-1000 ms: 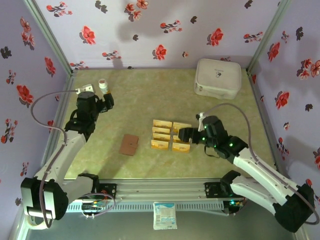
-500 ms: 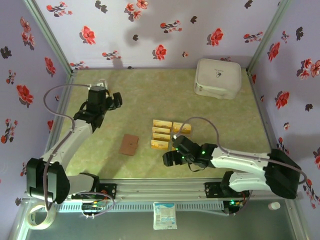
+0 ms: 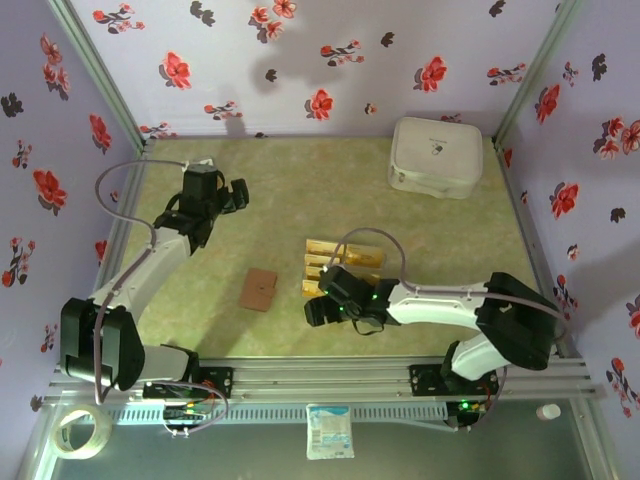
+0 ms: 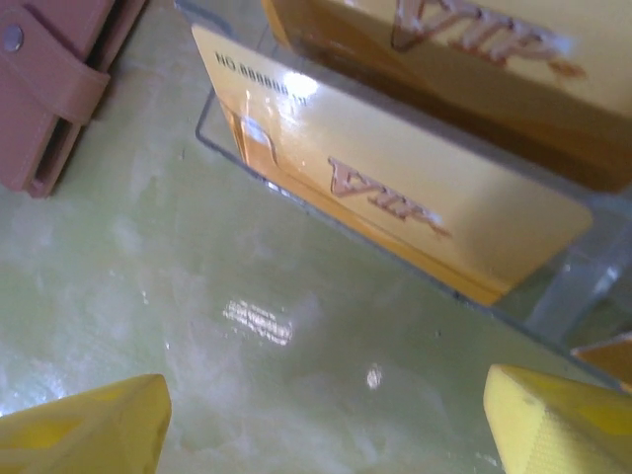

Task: Put the credit cards into the card holder
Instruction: Move the storage box to the center of the table.

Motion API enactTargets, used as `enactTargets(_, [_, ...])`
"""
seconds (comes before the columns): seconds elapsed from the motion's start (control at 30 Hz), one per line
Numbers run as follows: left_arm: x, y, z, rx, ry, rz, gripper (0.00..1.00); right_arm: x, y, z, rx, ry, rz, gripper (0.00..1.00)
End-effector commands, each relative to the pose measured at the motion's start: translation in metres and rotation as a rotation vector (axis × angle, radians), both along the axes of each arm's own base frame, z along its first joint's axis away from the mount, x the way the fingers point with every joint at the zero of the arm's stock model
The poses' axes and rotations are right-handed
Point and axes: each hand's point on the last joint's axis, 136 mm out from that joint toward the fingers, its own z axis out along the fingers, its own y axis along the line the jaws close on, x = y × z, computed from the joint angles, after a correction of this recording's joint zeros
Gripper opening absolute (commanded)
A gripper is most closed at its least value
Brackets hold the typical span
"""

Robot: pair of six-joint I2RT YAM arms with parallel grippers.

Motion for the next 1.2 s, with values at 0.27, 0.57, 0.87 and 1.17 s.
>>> enactTargets(0.27, [0.004,-0.003,0.013,0.015,-0.027,-0.005,1.00,0.045,0.013,-0.001,-0.053,-0.085,-0.024,0.83])
enactTargets(0.57, [0.003,-0.002,0.012,0.020,-0.019,-0.003,1.00,0.098,0.011,0.004,-0.040,-0.113,-0.098,0.83])
enactTargets(0.87, [-0.001,0.001,0.016,0.038,-0.010,-0.008,1.00,0.090,0.035,0.021,0.038,-0.069,-0.033,0.82])
enactTargets(1.17, [0.001,0.024,0.031,0.055,-0.009,0.061,1.00,0.082,0.073,0.022,0.061,-0.063,0.034,0.82])
